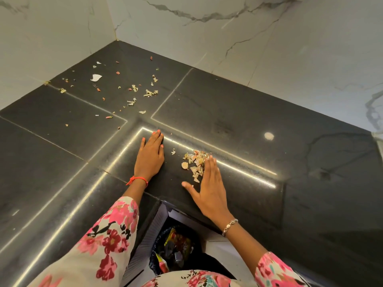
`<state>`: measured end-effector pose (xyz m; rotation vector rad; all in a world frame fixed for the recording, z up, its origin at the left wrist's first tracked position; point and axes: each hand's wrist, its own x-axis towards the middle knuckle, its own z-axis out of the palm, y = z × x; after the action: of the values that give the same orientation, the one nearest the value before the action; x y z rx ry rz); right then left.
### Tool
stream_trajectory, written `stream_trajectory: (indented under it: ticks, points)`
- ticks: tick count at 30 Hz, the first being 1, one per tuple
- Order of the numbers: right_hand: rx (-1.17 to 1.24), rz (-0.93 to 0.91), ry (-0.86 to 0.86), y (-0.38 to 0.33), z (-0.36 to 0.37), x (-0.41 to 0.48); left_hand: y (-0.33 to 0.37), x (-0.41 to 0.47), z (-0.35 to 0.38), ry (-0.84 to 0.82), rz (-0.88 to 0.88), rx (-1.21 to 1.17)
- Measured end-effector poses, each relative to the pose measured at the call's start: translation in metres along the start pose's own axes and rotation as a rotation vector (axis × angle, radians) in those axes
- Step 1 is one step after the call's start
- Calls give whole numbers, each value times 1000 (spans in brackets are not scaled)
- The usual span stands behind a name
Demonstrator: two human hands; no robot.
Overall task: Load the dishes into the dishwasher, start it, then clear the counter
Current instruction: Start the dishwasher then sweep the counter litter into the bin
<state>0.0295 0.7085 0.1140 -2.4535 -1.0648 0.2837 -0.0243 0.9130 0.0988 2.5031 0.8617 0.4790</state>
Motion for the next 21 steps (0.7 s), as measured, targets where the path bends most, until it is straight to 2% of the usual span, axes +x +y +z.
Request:
stream_trajectory:
  ticks: [2,6,10,14,18,21]
  points:
    - [-115,-24,-4,0,5,6,0,0,1,-2,1,0]
    - [-98,-35,-6,-5,9,45,-1,1,1,1,7,-4]
    - [-71,-212,-65,-5,5,74,-2,1,2,0,-1,-13]
    - [24,-412,-37,-4,5,66,-1,2,3,-4,-10,-15]
    - [-37,-495,-52,8,1,56,-2,-1,2,-12,-22,-40]
    - [-23,-485,-46,16,3,48,-2,0,1,-9,-42,-98]
